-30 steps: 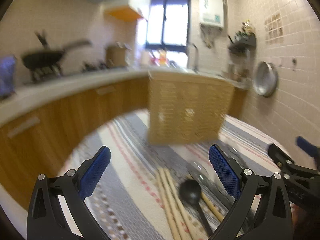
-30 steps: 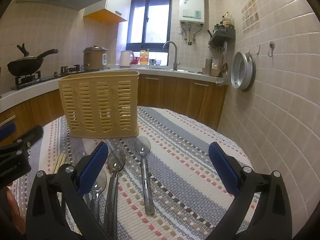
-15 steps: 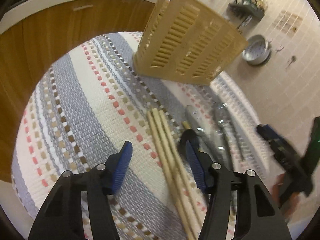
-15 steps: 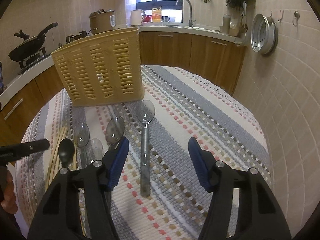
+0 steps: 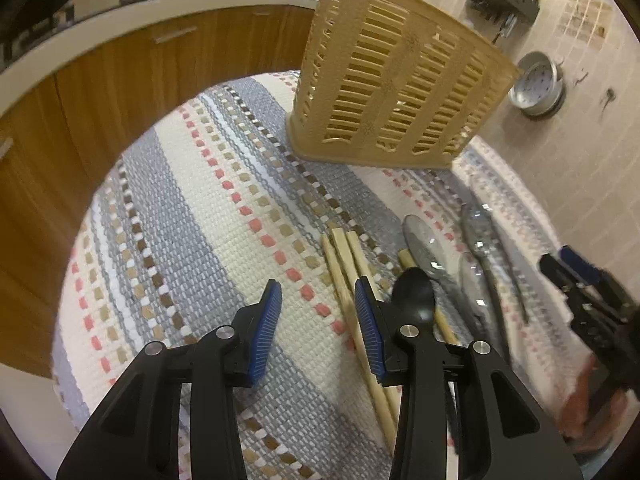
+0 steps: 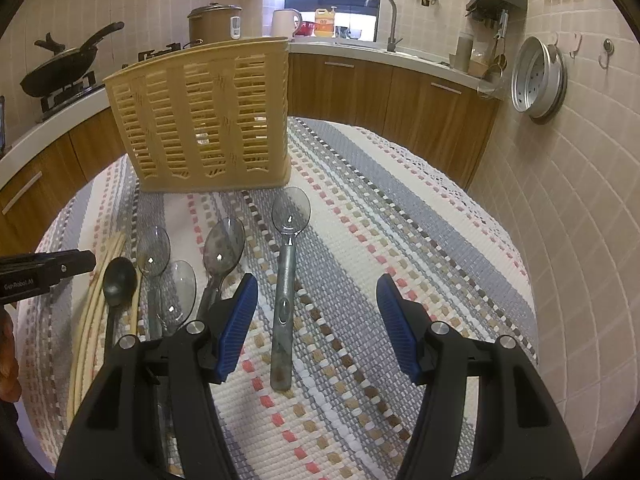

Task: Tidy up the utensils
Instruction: 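Grasp a wooden chopstick with the left tool while the right tool lowers toward the clear spoons, then grasp a clear plastic spoon by its handle with the right tool and lift it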

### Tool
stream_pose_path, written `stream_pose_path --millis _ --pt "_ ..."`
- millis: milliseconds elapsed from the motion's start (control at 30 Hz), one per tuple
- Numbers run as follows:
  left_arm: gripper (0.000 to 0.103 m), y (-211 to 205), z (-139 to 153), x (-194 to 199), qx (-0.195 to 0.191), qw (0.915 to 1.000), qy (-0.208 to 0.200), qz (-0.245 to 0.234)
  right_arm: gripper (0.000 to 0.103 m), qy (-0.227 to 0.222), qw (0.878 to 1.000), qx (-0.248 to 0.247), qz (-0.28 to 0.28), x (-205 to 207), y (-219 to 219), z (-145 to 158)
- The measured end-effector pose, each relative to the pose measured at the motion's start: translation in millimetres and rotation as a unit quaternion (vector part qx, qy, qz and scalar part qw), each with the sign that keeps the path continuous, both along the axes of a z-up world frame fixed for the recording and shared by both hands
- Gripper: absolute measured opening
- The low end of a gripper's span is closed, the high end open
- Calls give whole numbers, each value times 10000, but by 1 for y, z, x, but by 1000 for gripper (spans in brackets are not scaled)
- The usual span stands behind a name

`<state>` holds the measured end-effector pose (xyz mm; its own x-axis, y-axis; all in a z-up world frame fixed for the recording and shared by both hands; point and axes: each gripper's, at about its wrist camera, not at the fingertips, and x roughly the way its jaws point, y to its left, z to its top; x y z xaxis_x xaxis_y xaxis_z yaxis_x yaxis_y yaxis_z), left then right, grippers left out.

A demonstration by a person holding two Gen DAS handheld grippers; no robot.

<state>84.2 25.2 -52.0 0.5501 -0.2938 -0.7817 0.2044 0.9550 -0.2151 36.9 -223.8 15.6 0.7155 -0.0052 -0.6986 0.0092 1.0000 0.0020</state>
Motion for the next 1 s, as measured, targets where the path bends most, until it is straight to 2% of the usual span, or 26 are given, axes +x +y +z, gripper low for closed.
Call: stream_pose_path --millis 133,233,367,433,500,533,600,733,900,1000 --pt "31 -18 0 -4 664 9976 -192 74 58 -27 10000 -70 -1 -1 0 1" --pt "30 -22 1 -4 662 9977 -159 64 58 -21 10000 -81 -2 -1 0 1" --pt "29 -32 2 -4 909 9957 -194 46 58 -26 10000 -91 -3 -1 0 2" --pt "24 -31 2 -4 879 9960 -177 21 58 -27 9999 -122 7 -1 0 2" --pt "10 -28 0 -4 976 9950 -229 43 58 -31 9999 -156 12 -1 -1 2" --pt "9 -26 0 -5 1018 9944 -265 40 58 -34 9998 -185 7 0 -1 3" --pt "7 -22 0 -7 931 9953 -268 -29 58 -28 9998 -213 -14 1 -3 5" --pt "4 -12 2 -2 667 9977 -118 -78 44 203 9997 -144 -26 16 -13 10" --pt "5 -4 4 8 321 9993 171 -130 43 925 9940 550 185 59 -31 10" --pt "7 -5 4 12 305 9990 283 -162 43 1272 9888 681 369 88 -27 8"
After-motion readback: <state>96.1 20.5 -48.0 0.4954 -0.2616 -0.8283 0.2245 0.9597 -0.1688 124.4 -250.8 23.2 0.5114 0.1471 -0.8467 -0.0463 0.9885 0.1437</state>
